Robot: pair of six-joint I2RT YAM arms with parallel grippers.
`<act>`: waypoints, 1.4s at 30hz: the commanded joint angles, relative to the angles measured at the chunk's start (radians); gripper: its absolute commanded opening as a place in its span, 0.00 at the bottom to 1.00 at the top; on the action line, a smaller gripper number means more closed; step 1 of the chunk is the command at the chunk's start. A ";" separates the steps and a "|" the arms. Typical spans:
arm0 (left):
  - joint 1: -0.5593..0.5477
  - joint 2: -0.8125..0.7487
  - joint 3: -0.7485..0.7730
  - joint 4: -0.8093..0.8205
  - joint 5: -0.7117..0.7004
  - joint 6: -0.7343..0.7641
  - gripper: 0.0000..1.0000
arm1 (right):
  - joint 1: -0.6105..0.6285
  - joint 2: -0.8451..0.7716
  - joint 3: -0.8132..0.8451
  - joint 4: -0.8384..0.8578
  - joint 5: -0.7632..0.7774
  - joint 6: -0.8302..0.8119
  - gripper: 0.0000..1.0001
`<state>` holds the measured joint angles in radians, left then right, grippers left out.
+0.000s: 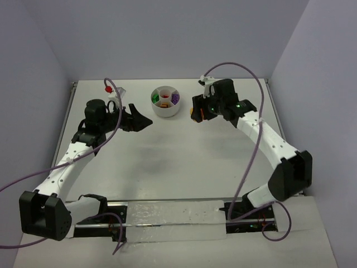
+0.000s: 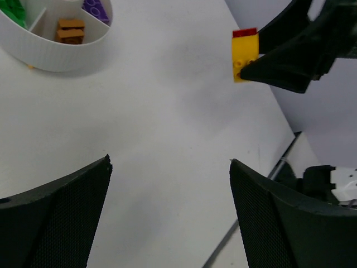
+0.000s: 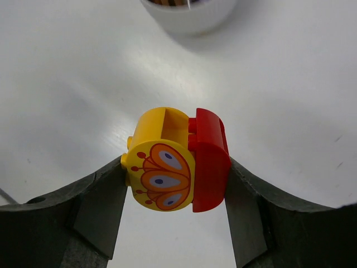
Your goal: Sort the legos into containers by color
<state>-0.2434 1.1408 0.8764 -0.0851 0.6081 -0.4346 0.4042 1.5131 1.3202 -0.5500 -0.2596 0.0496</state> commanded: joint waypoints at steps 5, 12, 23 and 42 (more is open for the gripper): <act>-0.126 0.015 0.085 0.096 -0.032 -0.222 0.91 | 0.132 -0.204 -0.061 0.164 0.152 -0.255 0.00; -0.218 0.057 0.173 0.053 -0.120 -0.196 0.91 | 0.248 -0.237 -0.053 0.185 0.203 -0.261 0.00; -0.278 0.103 0.199 0.063 -0.127 -0.202 0.88 | 0.344 -0.250 -0.038 0.130 0.172 -0.281 0.00; -0.349 0.151 0.172 0.070 -0.036 -0.227 0.65 | 0.423 -0.232 -0.028 0.170 0.257 -0.331 0.00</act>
<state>-0.5765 1.2907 1.0348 -0.0413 0.5393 -0.6458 0.8083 1.3056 1.2564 -0.4526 -0.0423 -0.2641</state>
